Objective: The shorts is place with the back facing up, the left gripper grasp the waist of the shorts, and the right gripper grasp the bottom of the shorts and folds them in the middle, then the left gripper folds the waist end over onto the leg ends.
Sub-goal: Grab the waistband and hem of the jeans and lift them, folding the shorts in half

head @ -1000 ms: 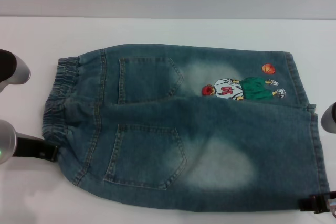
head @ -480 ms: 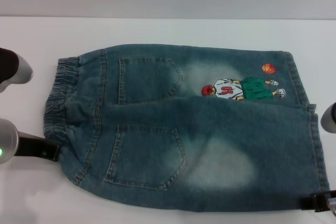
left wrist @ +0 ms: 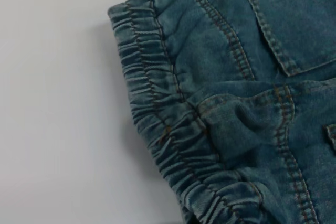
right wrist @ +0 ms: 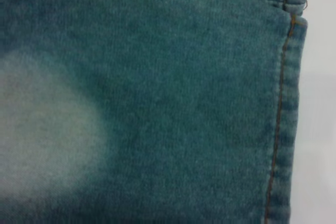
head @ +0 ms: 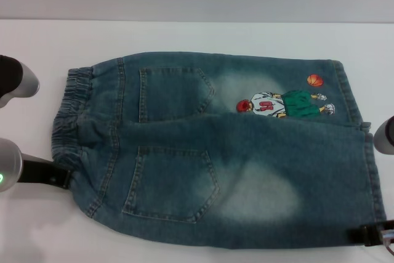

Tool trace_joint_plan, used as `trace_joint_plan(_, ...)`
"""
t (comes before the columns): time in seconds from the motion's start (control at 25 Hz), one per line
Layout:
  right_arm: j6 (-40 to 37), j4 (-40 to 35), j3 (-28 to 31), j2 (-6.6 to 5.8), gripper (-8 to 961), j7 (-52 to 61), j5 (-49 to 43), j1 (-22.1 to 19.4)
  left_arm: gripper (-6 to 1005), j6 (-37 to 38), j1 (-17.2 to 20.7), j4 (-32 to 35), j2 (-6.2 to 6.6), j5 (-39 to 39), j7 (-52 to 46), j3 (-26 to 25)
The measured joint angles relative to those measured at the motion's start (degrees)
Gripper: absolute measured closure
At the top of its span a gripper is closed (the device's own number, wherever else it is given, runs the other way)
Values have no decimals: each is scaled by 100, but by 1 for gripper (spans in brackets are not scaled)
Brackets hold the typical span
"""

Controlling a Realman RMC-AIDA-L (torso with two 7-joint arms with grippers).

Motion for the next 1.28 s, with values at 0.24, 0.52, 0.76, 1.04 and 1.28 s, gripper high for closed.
trace_joint_plan(0.24, -8, -101, -13, 0, 278, 53, -40, 3, 896, -4, 0, -2, 0, -1, 3, -1)
trace_joint_plan(0.52, -44, -128, -51, 0, 281, 145, -191, 32, 898, -41, 0, -2, 0, -9, 52, 8)
trace_joint_plan(0.76, 21, -209, -136, 3, 284, 200, -170, 70, 898, -57, -8, -2, 0, -9, 59, 23)
trace_joint_plan(1.04, 124, -235, -221, -1, 287, 245, -162, 106, 898, -60, -15, -2, 0, -3, 61, 54)
trace_joint_plan(1.28, 166, -187, -215, -1, 289, 246, -160, 128, 897, -59, -17, -7, 0, 1, 62, 61)
